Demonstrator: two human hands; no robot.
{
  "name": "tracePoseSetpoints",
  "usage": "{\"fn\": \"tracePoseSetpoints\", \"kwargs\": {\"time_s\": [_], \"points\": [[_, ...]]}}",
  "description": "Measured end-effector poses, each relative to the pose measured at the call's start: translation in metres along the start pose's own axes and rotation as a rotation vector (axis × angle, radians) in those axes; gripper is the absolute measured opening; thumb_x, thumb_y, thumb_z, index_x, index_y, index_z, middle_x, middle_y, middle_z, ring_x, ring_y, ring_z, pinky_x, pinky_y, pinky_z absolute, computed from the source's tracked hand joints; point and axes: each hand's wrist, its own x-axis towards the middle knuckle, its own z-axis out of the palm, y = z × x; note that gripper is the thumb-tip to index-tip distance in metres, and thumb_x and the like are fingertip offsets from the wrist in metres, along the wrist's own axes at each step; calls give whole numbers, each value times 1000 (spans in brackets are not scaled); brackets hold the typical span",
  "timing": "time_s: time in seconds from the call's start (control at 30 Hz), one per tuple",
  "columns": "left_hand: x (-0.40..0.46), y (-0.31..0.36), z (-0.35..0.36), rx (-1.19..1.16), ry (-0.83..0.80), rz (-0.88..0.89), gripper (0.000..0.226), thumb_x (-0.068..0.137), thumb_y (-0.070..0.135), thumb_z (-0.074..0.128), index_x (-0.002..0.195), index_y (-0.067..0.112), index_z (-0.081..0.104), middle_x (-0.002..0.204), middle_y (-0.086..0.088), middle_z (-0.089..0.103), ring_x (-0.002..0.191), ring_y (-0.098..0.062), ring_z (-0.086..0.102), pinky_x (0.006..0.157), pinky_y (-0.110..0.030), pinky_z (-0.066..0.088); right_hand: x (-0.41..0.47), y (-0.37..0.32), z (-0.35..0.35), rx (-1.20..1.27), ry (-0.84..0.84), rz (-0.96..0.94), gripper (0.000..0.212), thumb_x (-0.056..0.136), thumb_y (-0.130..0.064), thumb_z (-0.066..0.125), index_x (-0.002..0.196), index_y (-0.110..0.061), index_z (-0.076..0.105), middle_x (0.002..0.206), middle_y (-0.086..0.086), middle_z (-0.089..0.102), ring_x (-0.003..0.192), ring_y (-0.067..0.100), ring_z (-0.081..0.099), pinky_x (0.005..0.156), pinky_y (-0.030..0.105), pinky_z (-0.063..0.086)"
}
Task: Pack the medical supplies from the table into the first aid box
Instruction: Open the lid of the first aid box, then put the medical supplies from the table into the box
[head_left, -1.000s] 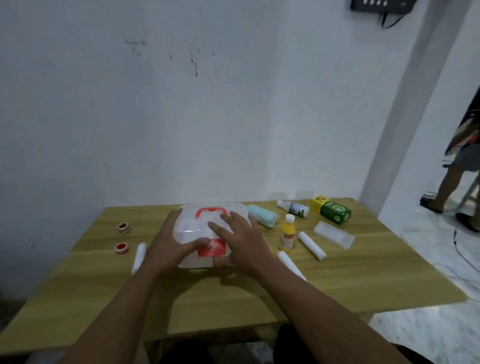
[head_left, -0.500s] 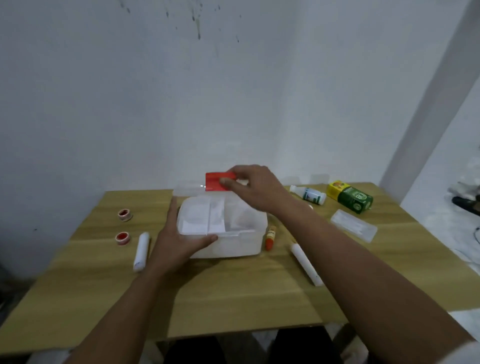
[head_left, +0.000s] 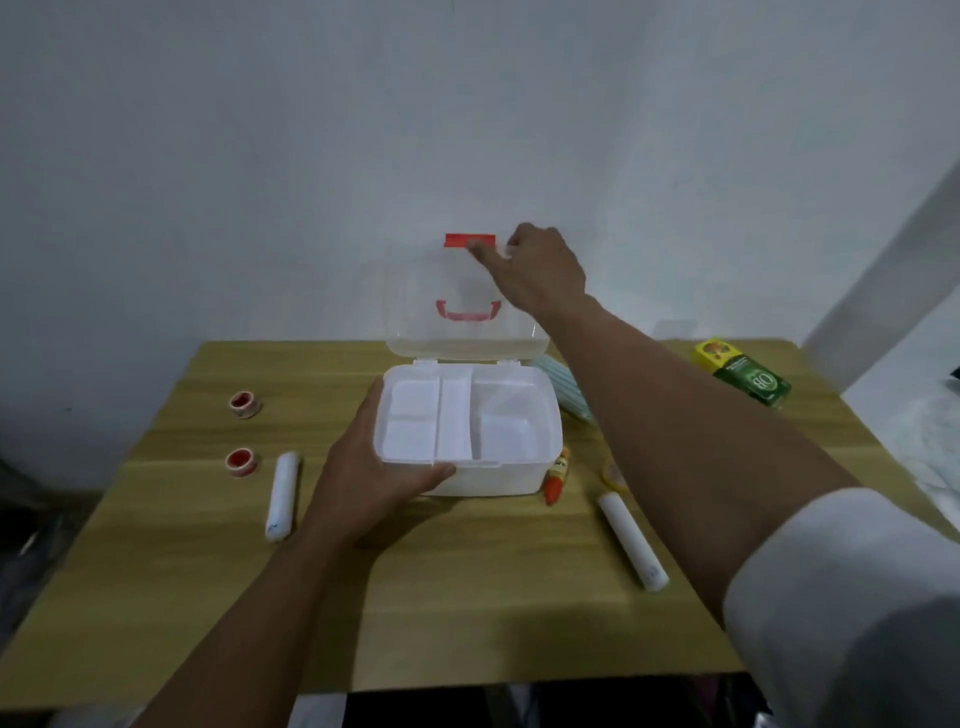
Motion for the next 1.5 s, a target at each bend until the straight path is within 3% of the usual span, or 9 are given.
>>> {"fn": "tracePoseSetpoints", "kwargs": {"time_s": [0.13,0.3,0.43,0.63,0.77,0.93,1.07,1.3,1.5], "points": [[6,-14,11,14,15,45,90,68,42,93,126,70,30,112,53,45,103,34,42,74,-9,37,-10,18,18,53,-58,3,100,76,-88,51,146,-18,45,143,15,42,130,39,51,105,50,46],[8,-12,11,42,-8,66,92,67,49,92,139,58,35,121,38,48,115,-1,51,79,-23,46,-32,39,-5,281,-108,-44,105,86,-71,63,162,-13,19,162,20,24,148,37,34,117,44,33],[10,-14,10,69,-22,90,97,60,61,91,143,53,42,129,30,57,117,-2,56,83,-31,52,-40,65,-33,361,-159,-36,89,86,-58,72,154,-11,40,156,13,46,141,27,48,113,41,43],[5,-12,18,52,-5,105,91,67,50,92,145,47,44,131,25,59,115,-1,56,79,-26,49,-51,173,-84,72,50,62,33,89,-29,69,118,-14,74,125,6,72,117,24,65,96,27,47],[1,-15,21,35,6,76,96,67,49,93,148,47,41,134,22,57,117,-9,56,82,-30,49,-53,257,-95,-237,-117,295,55,92,-31,56,143,-11,51,144,14,55,128,35,54,105,43,47],[-6,-16,17,29,17,68,95,64,52,93,145,52,44,131,29,58,116,3,55,86,-30,50,-29,343,-68,-405,-172,459,74,73,-45,49,141,-18,48,130,13,61,113,37,60,100,53,50],[-13,-15,16,56,-2,63,96,64,52,92,145,52,41,127,34,56,114,7,53,79,-25,48,-54,334,-68,-424,-61,407,49,82,-27,65,129,-16,56,118,13,61,106,36,61,94,50,53],[-17,-6,14,37,-3,55,99,57,75,80,145,50,40,127,30,54,116,-7,53,82,-30,47,-81,246,-121,-267,19,178,52,78,-15,78,127,-4,65,124,20,66,112,37,62,85,37,52],[-15,-6,11,44,-4,35,101,58,73,83,146,46,42,129,26,54,117,-8,54,80,-27,46,-94,140,-131,-129,-166,-140,51,77,-18,84,126,-11,72,122,10,72,112,26,65,95,35,52]]}}
